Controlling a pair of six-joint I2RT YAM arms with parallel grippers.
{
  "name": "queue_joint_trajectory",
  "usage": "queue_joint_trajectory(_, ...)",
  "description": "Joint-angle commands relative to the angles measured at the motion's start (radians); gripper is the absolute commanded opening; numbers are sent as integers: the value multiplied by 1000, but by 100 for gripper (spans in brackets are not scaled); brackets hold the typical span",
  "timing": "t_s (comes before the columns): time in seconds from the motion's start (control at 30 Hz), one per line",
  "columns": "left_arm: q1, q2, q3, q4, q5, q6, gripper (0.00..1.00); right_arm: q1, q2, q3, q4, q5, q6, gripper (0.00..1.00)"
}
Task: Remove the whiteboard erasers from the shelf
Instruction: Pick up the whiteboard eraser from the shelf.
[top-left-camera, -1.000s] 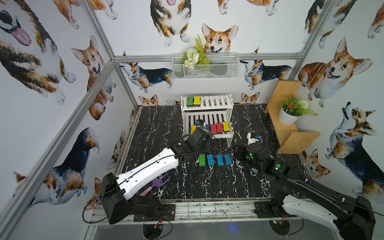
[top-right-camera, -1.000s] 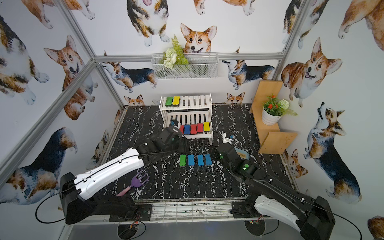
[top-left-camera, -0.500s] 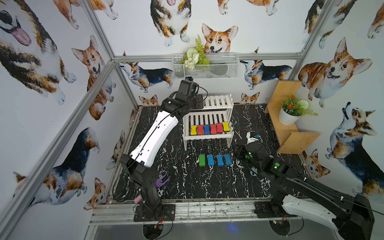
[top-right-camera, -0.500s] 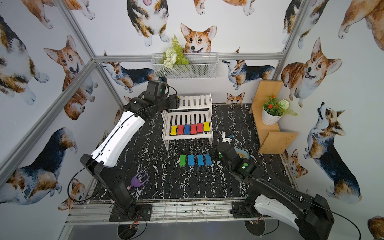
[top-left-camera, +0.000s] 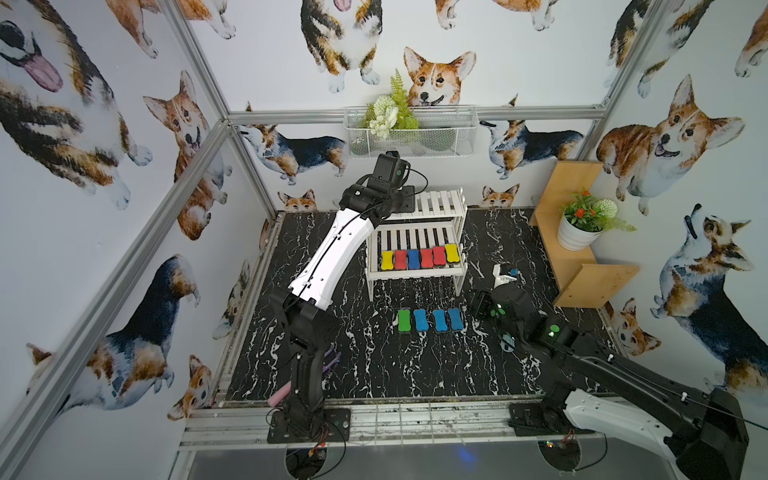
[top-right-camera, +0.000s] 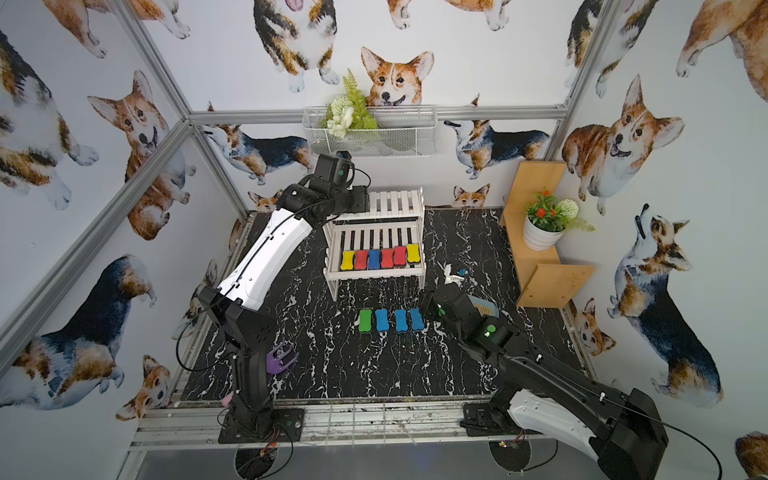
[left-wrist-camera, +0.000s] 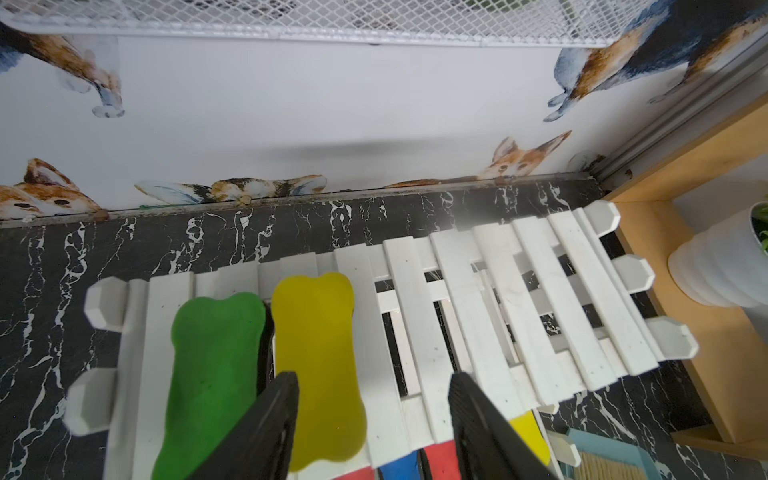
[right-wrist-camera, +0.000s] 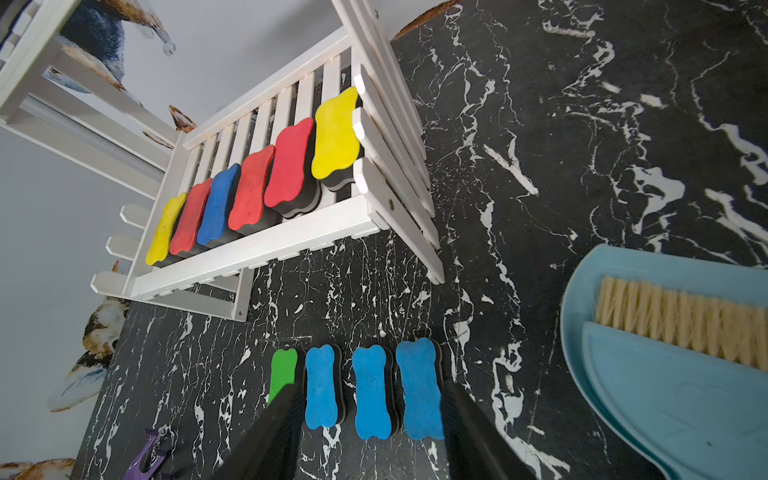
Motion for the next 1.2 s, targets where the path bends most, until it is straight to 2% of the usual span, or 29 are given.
queue_joint_trajectory(0.0,2,17,10,9,-15,11,63,-1,-4,1,-8,10,-6,59)
queue_joint_trajectory(0.27,-3,34,-3,-12,-10,10,61,-1,-17,-1,-12,20,-4,59)
queue_joint_trajectory(0.57,-68,-15,-61,2,-46,20,60,-1,-14,-10,1,12,-2,59)
queue_joint_trajectory(0.9,-68,-41,7,-3,-133,24,64,-2,-17,-16,0,12,-1,59)
queue_joint_trajectory(1.17,-68,24,11,-38,-159,40,65,-3,-20,-19,2,10,2,59)
